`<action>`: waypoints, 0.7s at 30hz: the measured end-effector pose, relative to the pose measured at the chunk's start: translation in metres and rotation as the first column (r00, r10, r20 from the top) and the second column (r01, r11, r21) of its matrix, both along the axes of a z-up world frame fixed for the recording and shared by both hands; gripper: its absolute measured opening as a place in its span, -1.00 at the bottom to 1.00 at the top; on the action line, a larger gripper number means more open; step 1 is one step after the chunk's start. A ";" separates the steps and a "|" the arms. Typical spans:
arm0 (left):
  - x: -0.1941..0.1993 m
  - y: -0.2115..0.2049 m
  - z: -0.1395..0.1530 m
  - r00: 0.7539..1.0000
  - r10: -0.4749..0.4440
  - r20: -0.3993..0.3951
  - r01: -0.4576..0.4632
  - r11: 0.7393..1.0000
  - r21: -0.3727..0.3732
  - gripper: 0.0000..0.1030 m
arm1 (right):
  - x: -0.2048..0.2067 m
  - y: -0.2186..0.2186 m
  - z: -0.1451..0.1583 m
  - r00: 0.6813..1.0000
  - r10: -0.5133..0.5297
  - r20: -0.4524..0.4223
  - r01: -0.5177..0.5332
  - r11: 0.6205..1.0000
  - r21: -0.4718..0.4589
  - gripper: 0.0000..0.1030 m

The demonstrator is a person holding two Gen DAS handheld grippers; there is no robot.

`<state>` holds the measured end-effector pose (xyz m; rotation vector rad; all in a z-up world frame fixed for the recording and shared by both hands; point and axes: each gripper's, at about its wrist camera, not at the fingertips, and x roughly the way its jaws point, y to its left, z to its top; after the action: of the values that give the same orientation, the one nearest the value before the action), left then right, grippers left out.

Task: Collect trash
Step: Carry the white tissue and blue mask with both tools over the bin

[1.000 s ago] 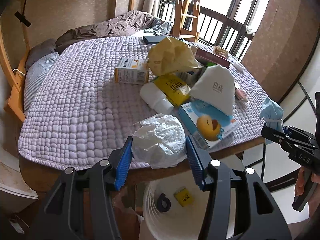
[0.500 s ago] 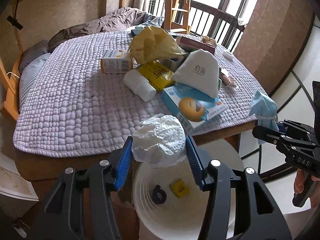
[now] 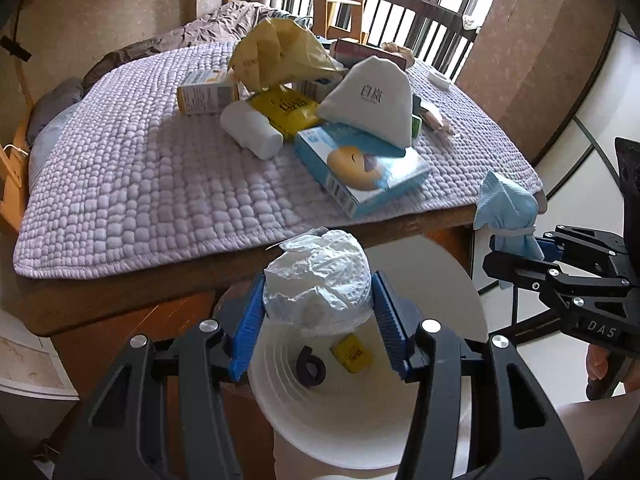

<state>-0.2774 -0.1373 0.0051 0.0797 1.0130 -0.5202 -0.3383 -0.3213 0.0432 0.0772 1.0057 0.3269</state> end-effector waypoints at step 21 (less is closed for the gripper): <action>-0.015 -0.009 -0.026 0.997 -0.055 -0.051 0.058 0.997 0.056 0.05 | -0.014 0.014 -0.026 0.997 0.039 -0.067 -0.042 0.998 -0.038 -0.52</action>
<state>-0.2921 -0.1467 -0.0211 0.1479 1.0762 -0.5471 -0.3524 -0.3076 0.0173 0.0326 1.0803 0.3431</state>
